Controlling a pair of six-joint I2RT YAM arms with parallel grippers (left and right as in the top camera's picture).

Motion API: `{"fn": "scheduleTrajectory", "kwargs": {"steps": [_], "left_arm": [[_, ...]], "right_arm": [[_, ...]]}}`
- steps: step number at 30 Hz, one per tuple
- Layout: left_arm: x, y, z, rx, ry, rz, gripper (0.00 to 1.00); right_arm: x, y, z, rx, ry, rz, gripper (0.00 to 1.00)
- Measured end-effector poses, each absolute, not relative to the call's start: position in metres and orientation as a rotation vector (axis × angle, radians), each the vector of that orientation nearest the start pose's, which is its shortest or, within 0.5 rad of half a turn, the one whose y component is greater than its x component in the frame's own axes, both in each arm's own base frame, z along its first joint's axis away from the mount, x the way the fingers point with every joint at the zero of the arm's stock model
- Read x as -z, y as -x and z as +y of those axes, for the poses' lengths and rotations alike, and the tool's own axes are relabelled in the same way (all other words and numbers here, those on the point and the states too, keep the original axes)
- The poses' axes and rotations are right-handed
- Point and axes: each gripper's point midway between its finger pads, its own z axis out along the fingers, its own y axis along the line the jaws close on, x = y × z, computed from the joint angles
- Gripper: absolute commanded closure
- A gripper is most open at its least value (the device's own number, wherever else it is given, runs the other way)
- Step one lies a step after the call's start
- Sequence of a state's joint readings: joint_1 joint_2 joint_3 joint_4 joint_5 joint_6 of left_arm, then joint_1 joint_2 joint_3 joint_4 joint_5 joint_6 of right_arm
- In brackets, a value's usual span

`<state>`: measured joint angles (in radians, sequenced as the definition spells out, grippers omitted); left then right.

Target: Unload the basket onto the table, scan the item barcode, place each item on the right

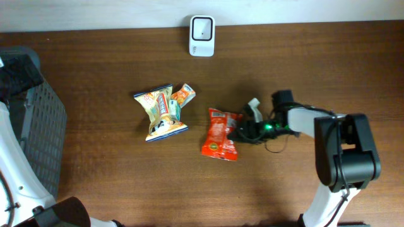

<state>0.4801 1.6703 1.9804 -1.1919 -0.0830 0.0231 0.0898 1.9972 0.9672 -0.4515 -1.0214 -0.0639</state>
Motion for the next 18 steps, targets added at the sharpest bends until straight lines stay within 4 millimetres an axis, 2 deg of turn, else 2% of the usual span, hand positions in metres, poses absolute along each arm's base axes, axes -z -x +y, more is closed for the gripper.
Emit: {"fn": "scheduleTrajectory", "kwargs": {"steps": [2, 4, 6, 8, 12, 18], "left_arm": [[-0.319, -0.363, 0.205, -0.32, 0.597, 2.403, 0.01], [-0.319, -0.363, 0.205, -0.32, 0.597, 2.403, 0.01], [-0.319, -0.363, 0.205, -0.321, 0.597, 2.403, 0.01], [-0.319, -0.363, 0.205, -0.32, 0.597, 2.403, 0.01], [-0.319, -0.363, 0.205, -0.32, 0.597, 2.403, 0.01], [-0.319, -0.363, 0.205, -0.32, 0.597, 2.403, 0.01]], "right_arm": [[-0.009, -0.309, 0.188, -1.423, 0.286, 2.726, 0.58], [-0.006, -0.309, 0.195, -1.355, 0.286, 2.771, 0.71], [-0.002, -0.31, 0.195, -1.302, 0.256, 2.807, 0.83], [0.001, -0.311, 0.193, -1.272, 0.229, 2.826, 0.9], [0.0, -0.31, 0.193, -1.278, 0.205, 2.837, 0.96], [-0.005, -0.309, 0.18, -1.167, 0.175, 2.899, 0.96]]}}
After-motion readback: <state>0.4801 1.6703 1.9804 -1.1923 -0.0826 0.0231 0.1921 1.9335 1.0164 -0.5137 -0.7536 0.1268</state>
